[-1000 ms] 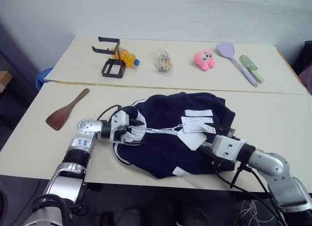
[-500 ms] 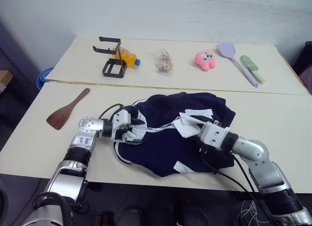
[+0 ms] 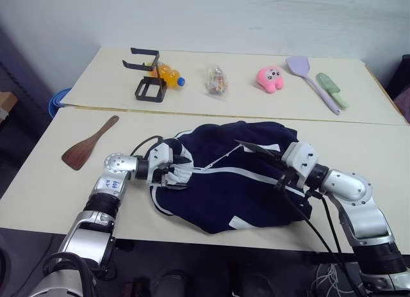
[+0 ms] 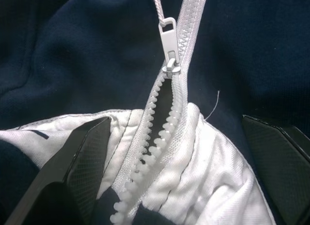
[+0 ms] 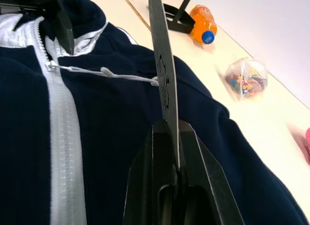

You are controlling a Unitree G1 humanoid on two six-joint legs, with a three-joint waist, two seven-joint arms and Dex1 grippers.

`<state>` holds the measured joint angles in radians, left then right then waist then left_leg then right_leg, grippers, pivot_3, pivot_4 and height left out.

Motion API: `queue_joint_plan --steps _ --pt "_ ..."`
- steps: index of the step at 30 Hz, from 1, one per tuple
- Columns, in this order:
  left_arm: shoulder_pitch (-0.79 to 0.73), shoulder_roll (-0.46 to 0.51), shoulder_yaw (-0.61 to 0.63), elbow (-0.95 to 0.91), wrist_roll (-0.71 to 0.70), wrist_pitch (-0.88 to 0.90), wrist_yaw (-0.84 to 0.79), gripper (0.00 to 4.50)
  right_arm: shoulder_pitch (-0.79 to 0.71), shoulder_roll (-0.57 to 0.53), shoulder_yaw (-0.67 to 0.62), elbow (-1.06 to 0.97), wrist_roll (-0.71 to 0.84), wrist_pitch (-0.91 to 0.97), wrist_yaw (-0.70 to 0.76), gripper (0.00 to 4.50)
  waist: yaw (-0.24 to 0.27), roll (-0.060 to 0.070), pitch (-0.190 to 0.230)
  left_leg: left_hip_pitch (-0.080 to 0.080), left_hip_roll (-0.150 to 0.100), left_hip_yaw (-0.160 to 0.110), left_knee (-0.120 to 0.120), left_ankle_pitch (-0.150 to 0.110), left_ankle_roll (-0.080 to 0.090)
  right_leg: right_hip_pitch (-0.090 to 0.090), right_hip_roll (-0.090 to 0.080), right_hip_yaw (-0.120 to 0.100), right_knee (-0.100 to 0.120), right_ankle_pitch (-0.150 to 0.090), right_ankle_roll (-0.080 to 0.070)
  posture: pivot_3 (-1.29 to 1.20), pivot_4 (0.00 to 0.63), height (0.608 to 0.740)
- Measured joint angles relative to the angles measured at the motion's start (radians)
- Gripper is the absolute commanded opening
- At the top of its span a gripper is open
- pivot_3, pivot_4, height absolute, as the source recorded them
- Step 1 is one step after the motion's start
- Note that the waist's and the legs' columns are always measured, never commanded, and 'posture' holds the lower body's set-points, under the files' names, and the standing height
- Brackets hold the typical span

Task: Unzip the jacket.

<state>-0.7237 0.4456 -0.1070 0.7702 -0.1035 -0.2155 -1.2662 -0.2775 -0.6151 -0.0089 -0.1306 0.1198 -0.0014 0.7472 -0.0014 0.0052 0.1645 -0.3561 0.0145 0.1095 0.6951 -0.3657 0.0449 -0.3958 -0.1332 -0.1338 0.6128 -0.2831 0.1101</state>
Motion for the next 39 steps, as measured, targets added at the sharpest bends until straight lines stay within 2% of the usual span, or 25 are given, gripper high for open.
queue_joint_plan --steps 4,7,11,21,28,34,37,39 --pt "0.003 0.000 -0.003 -0.013 0.001 0.007 0.008 4.50 -0.008 -0.041 0.005 0.023 -0.138 -0.109 -0.055 0.01 0.001 0.000 0.000 -0.001 -0.001 0.000 0.000 0.000 0.000 0.000 -0.001 0.000 0.000 0.000 0.000 0.00 0.150 0.740" --pt "0.004 -0.001 -0.010 -0.019 0.001 0.011 0.023 4.50 -0.012 -0.067 -0.002 0.042 -0.248 -0.184 -0.147 0.01 0.002 0.000 0.000 -0.001 -0.001 0.000 0.000 0.000 0.000 0.000 -0.001 -0.001 0.000 0.000 0.000 0.00 0.150 0.740" --pt "0.007 -0.001 -0.013 -0.028 0.001 0.020 0.036 4.50 -0.001 -0.111 -0.087 0.064 -0.316 -0.197 -0.246 0.01 0.004 0.000 0.000 -0.001 -0.001 0.000 0.000 0.000 0.000 0.000 -0.001 0.000 0.000 0.000 0.000 0.00 0.150 0.740" --pt "0.021 -0.001 -0.022 -0.052 0.002 0.033 0.065 4.50 0.133 -0.223 -0.249 0.166 -0.311 -0.220 -0.274 0.01 0.003 0.000 0.000 0.000 -0.001 -0.001 0.000 0.000 0.000 0.002 0.000 0.000 -0.002 0.000 0.000 0.00 0.150 0.740" --pt "0.036 0.011 -0.030 -0.055 0.003 -0.009 0.078 4.50 0.240 -0.303 -0.392 0.390 -0.310 -0.303 -0.338 0.01 -0.001 0.001 0.000 0.003 0.000 -0.001 -0.003 0.000 0.000 0.005 -0.001 0.002 -0.006 0.000 0.000 0.00 0.150 0.740" --pt "0.049 0.029 -0.038 -0.056 0.004 -0.049 0.087 4.50 0.256 -0.332 -0.402 0.568 -0.312 -0.370 -0.399 0.01 -0.006 0.004 -0.002 0.005 0.000 0.000 -0.004 0.001 -0.001 0.004 -0.003 0.005 -0.008 0.000 0.000 0.00 0.150 0.740" --pt "0.050 0.031 -0.040 -0.056 0.004 -0.058 0.091 4.50 0.255 -0.334 -0.402 0.596 -0.303 -0.376 -0.408 0.01 -0.006 0.005 -0.002 0.005 0.001 0.000 -0.004 0.001 -0.001 0.004 -0.003 0.007 -0.008 0.000 0.000 0.00 0.150 0.740" --pt "0.055 0.031 -0.036 -0.065 0.001 -0.054 0.088 4.50 0.251 -0.319 -0.405 0.583 -0.241 -0.359 -0.380 0.01 -0.006 0.005 -0.002 0.005 0.001 0.000 -0.004 0.001 -0.001 0.004 -0.003 0.008 -0.008 0.000 0.000 0.00 0.150 0.740"
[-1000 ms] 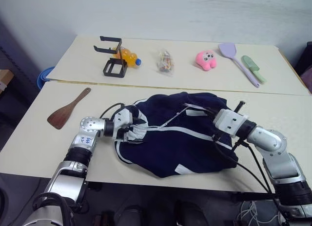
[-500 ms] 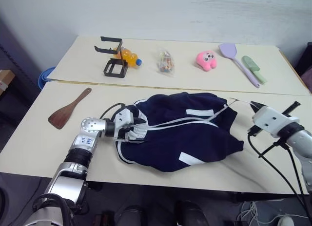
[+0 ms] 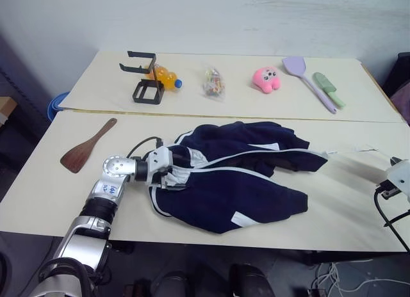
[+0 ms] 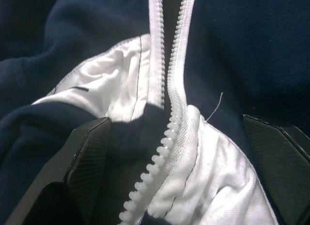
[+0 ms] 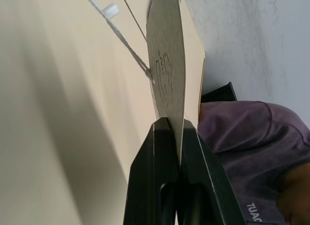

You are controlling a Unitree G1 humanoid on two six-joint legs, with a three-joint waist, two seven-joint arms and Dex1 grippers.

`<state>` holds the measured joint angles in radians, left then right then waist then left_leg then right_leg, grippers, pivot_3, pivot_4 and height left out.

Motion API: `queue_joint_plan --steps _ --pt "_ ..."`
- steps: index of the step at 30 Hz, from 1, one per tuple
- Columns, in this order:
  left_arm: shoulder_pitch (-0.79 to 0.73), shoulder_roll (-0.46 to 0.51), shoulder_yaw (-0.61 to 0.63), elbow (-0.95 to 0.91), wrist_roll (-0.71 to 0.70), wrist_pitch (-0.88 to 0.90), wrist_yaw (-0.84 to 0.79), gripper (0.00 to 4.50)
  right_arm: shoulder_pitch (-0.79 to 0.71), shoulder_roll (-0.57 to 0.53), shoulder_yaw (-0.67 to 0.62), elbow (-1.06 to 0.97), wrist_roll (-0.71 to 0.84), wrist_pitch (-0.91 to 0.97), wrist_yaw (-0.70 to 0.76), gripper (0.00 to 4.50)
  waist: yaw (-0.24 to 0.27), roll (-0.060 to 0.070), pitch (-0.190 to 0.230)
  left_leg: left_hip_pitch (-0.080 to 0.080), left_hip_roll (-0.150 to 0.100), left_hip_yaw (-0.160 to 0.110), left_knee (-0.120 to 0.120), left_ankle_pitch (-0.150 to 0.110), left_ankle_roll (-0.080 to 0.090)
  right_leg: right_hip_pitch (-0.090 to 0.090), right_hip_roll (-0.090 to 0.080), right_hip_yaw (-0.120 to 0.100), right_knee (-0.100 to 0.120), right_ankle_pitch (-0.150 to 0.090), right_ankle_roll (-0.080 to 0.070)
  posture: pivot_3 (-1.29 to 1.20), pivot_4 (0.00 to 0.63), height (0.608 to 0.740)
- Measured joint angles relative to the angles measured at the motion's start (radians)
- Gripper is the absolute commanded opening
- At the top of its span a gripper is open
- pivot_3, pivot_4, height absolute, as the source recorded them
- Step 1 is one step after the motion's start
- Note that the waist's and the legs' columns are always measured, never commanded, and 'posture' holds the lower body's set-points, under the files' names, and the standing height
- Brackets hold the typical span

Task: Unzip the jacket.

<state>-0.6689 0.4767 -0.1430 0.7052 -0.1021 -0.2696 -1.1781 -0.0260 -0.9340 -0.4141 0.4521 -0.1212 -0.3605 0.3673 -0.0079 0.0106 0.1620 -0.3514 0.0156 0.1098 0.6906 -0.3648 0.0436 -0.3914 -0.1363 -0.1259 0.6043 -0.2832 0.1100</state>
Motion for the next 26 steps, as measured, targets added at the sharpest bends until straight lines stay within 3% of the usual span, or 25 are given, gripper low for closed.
queue_joint_plan --steps 2,5,10,17,20,26 --pt "0.019 0.001 0.014 -0.026 -0.020 0.034 -0.017 4.50 0.005 0.050 -0.004 -0.064 0.118 0.025 0.076 0.01 -0.002 0.000 0.000 -0.001 0.001 0.000 0.000 0.000 0.000 0.000 0.000 0.000 0.001 0.000 0.000 0.00 0.150 0.740" --pt "0.047 0.007 0.026 -0.087 -0.061 0.115 -0.044 4.50 0.056 0.090 -0.006 -0.179 0.263 0.086 0.180 0.53 0.002 0.001 0.001 -0.002 0.001 -0.001 -0.001 0.000 0.000 -0.002 0.001 -0.001 0.002 0.000 0.000 0.00 0.150 0.740" --pt "0.165 0.105 0.097 -0.343 -0.214 0.350 -0.120 4.50 0.249 0.132 -0.055 -0.490 0.576 0.243 0.396 2.13 0.006 0.002 0.005 -0.005 0.001 -0.004 -0.003 -0.001 0.000 -0.003 0.001 -0.003 0.000 0.000 0.000 0.00 0.150 0.740" --pt "0.384 0.312 0.217 -0.552 -0.298 0.446 -0.173 4.50 0.433 0.132 -0.093 -0.846 0.727 0.338 0.547 4.47 0.006 0.001 0.007 -0.001 0.001 -0.005 -0.005 -0.002 -0.002 -0.001 -0.004 -0.003 -0.004 -0.001 -0.003 0.00 0.150 0.740" --pt "0.506 0.325 0.267 -0.586 -0.280 0.345 -0.160 4.50 0.497 0.133 -0.035 -0.879 0.734 0.337 0.664 4.47 0.011 0.000 0.007 -0.002 0.001 -0.006 -0.006 -0.002 -0.002 -0.001 -0.005 -0.004 -0.005 -0.002 -0.003 0.00 0.150 0.740" --pt "0.654 0.327 0.303 -0.621 -0.206 0.211 -0.073 4.50 0.432 0.199 0.061 -0.729 0.601 0.136 0.772 4.47 0.013 -0.005 0.011 -0.002 -0.002 -0.006 -0.006 -0.003 -0.001 -0.001 -0.009 -0.004 -0.006 -0.001 -0.003 0.00 0.150 0.740"
